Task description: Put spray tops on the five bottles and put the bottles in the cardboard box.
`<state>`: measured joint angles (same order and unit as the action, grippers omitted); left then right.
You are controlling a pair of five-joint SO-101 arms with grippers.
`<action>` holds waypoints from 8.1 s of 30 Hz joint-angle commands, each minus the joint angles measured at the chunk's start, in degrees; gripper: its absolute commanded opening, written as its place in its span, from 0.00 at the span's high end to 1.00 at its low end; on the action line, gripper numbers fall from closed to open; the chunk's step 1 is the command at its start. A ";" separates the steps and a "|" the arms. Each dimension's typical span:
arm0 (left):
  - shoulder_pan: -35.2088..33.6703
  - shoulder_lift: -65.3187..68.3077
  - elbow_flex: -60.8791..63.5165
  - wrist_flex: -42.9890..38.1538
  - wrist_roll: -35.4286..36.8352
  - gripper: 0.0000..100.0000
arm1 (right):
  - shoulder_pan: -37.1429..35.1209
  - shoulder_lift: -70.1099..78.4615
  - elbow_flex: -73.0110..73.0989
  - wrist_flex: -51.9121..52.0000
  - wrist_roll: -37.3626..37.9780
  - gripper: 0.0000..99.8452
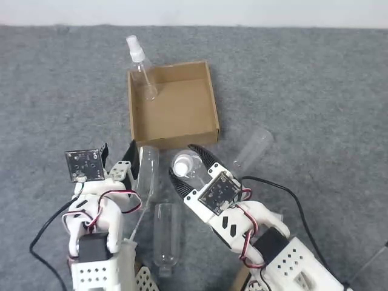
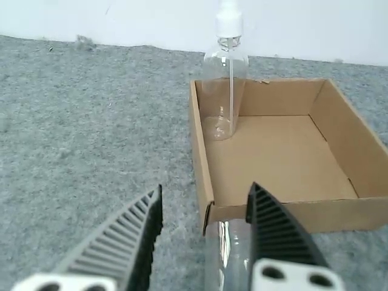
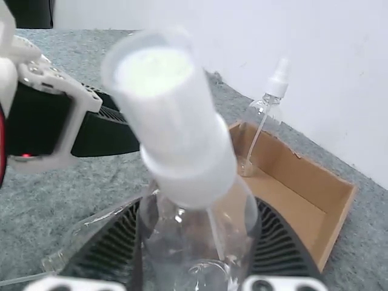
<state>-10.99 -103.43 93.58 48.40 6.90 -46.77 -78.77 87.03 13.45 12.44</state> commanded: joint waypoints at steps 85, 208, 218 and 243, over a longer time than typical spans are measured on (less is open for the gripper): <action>-5.63 -1.14 1.27 -7.30 -0.18 0.79 | 9.36 76.79 -60.75 -18.59 -8.44 0.90; -5.63 -1.14 1.54 -9.23 -0.53 0.79 | 5.76 110.73 -78.33 -36.26 -16.88 0.70; -5.89 -1.14 1.54 -9.14 -0.53 0.79 | 6.02 108.88 -75.34 -35.91 -16.62 0.70; -5.98 -1.14 1.54 -8.97 -0.35 0.79 | 11.82 82.33 -50.46 -35.65 -16.44 0.70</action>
<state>-16.79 -103.43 95.60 41.27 6.81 -37.01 12.75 35.25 -22.68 -4.00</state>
